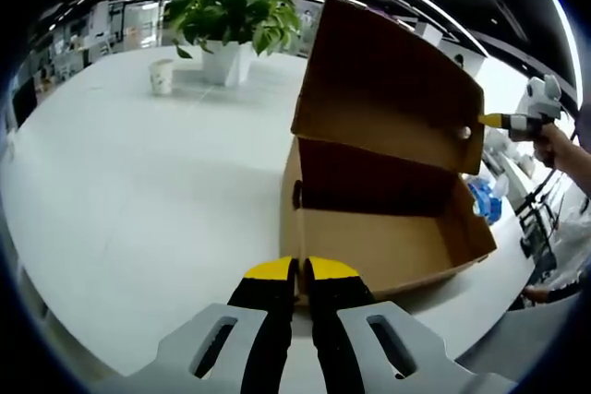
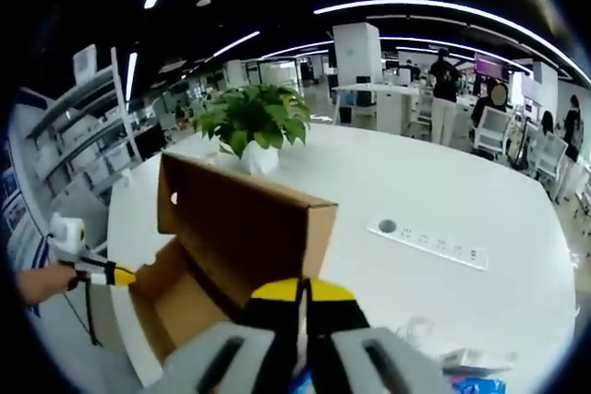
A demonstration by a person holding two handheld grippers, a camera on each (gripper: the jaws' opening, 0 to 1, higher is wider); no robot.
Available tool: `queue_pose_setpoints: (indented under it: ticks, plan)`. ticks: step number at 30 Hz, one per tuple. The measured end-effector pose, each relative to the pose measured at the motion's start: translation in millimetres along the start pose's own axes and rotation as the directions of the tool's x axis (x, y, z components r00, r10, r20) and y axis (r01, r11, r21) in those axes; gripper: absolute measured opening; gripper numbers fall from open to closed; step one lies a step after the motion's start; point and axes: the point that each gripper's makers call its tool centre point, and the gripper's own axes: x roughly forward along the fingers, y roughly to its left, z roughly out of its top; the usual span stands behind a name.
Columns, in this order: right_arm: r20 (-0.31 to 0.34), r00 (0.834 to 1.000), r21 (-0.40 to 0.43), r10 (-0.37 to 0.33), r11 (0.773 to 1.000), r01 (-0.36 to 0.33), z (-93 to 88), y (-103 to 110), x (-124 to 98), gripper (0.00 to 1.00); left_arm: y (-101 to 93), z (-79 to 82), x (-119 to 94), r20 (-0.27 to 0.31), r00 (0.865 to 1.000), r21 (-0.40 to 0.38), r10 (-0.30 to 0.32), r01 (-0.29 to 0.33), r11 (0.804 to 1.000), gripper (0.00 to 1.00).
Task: Operate the shoe box by opening the lid, removing the specified soft item, and placing it in the target area until the item is outside and the box remains undamaged.
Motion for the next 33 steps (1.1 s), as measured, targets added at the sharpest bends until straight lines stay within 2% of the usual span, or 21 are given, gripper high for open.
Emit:
queue_pose_setpoints:
  ticks: [8, 33]
  plan:
    - [0.019, 1.000, -0.009, -0.004, 1.000, 0.004, -2.8, 4.8, -7.0, 0.00, -0.4, -0.2, -0.7, 0.002, 1.000, -0.001, -0.006, 0.006, 1.000, 0.03]
    - [0.053, 0.999, 0.040, -0.010, 0.999, 0.008, -18.8, 20.1, -32.2, 0.00, 1.2, -0.9, -0.2, -0.009, 1.000, 0.030, -0.021, 0.021, 0.999, 0.03]
